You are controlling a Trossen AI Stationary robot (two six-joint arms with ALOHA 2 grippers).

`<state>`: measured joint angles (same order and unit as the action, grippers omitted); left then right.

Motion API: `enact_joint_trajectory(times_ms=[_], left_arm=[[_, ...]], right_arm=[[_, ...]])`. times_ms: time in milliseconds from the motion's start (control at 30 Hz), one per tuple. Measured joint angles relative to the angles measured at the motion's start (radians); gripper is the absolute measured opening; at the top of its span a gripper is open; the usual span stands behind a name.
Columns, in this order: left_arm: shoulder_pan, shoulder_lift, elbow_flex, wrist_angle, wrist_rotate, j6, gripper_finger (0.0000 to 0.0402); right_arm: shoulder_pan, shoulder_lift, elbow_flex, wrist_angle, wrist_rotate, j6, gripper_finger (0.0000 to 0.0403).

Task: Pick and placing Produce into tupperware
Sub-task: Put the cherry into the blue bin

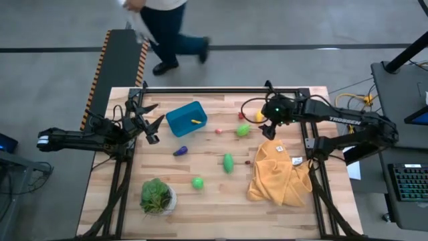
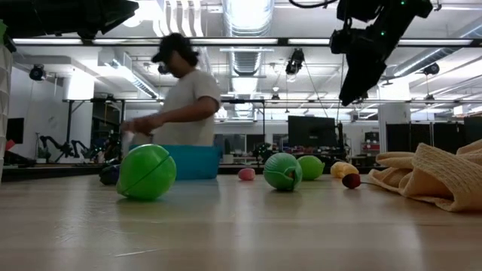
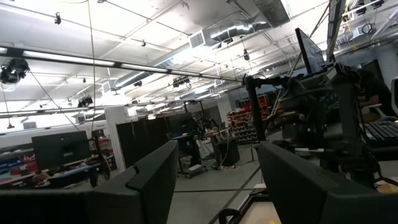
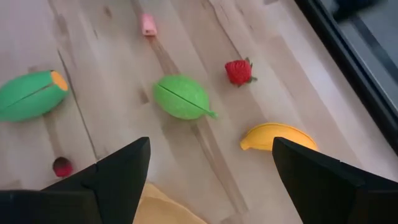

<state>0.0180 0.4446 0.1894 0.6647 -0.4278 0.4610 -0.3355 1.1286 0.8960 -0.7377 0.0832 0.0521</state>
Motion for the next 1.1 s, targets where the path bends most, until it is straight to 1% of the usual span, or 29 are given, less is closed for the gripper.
enact_joint_trajectory(times_ms=[133,200,300,400,500,1000,1067,1100], left_arm=[[0.000,0.000,0.000,0.000,0.000,0.000,0.0209],[0.000,0.000,0.000,0.000,0.000,0.000,0.0209],[0.000,0.000,0.000,0.000,0.000,0.000,0.0209],[0.000,0.000,0.000,0.000,0.000,0.000,0.0209],[0.000,0.000,0.000,0.000,0.000,0.000,0.0209],[0.000,0.000,0.000,0.000,0.000,0.000,0.0209],[0.000,0.000,0.000,0.000,0.000,0.000,0.0209],[0.000,0.000,0.000,0.000,0.000,0.000,0.0209]], right_arm=[[-0.007,0.038,0.000,0.010,0.002,-0.014,0.0329],[-0.012,0.054,0.004,0.013,0.025,-0.027,0.0329],[-0.012,0.073,0.008,0.014,0.114,-0.053,0.0329],[-0.012,0.085,0.008,0.011,0.211,-0.126,0.0329],[-0.012,0.089,0.008,0.011,0.249,-0.204,0.0329],[-0.012,0.089,0.008,0.013,0.253,-0.165,0.0329],[-0.012,0.089,0.008,0.017,0.219,-0.127,0.0329],[-0.012,0.089,0.008,0.017,0.181,-0.103,0.0329]])
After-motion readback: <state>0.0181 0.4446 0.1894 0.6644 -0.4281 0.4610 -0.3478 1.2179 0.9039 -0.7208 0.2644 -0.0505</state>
